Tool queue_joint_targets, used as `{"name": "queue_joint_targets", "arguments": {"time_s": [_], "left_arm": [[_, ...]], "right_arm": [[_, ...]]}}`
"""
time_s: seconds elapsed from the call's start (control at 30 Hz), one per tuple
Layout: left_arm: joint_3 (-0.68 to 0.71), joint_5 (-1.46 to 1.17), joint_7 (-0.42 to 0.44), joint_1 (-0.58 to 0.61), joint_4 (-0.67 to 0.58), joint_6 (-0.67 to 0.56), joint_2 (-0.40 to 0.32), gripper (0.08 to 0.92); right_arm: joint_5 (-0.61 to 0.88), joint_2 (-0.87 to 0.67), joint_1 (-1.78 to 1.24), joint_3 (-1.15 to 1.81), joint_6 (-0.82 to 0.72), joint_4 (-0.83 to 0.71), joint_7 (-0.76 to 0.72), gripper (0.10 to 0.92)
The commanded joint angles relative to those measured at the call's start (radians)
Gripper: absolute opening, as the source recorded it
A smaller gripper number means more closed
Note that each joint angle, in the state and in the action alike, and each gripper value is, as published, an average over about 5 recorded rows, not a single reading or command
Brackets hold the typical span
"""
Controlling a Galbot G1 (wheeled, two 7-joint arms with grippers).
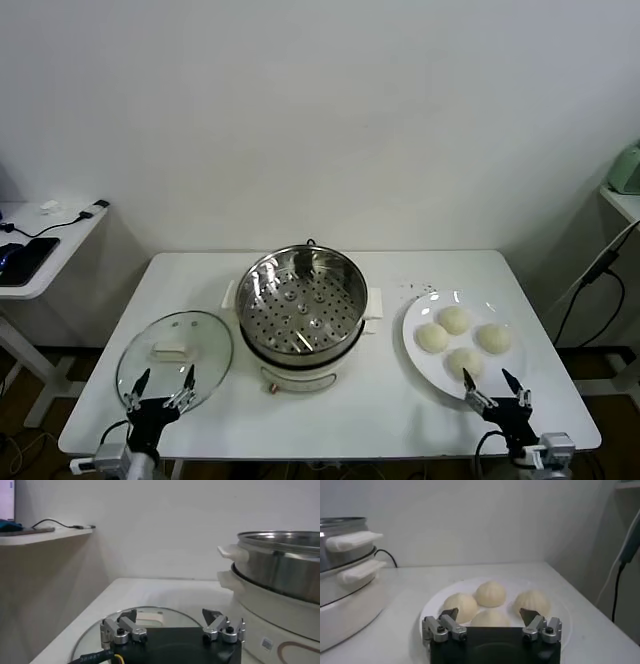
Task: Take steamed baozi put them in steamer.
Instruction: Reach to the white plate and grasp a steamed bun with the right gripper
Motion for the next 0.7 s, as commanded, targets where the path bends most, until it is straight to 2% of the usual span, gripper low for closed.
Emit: {"name": "queue_joint_targets", "arguments": {"time_s": [0.03,0.17,0.3,0.43,0.53,0.7], "left_arm": [[0.001,0.003,0.002,-0.001,-0.004,-0.010,-0.001,0.823],[0.004,0.003,0.003,-0.006,-0.006,-0.008,0.001,0.823],[0.008,0.000,0.002,-0.009,-0.005,-0.013,0.004,0.823],[0.014,-0.006,0.001,-0.005,0.000,-0.026,0.003,0.823],[0.018,-0.007,0.002,-0.004,0.001,-0.032,0.000,0.823],[0.019,-0.007,0.003,-0.007,0.012,-0.043,-0.004,0.823]], "right_arm": [[-0.013,-0.059,0.171,0.016,-0.101,-0.016,0.012,0.822],[-0.040,-0.177,0.398,-0.067,-0.150,-0.127,-0.033,0.823],[-0.058,-0.351,0.675,-0.260,-0.214,-0.234,-0.195,0.823],[-0.106,-0.537,0.923,-0.541,-0.212,-0.317,-0.446,0.823],[-0.163,-0.650,1.095,-0.767,-0.172,-0.369,-0.689,0.823],[-0.271,-0.721,1.455,-1.203,0.036,-0.520,-1.079,0.823]]}}
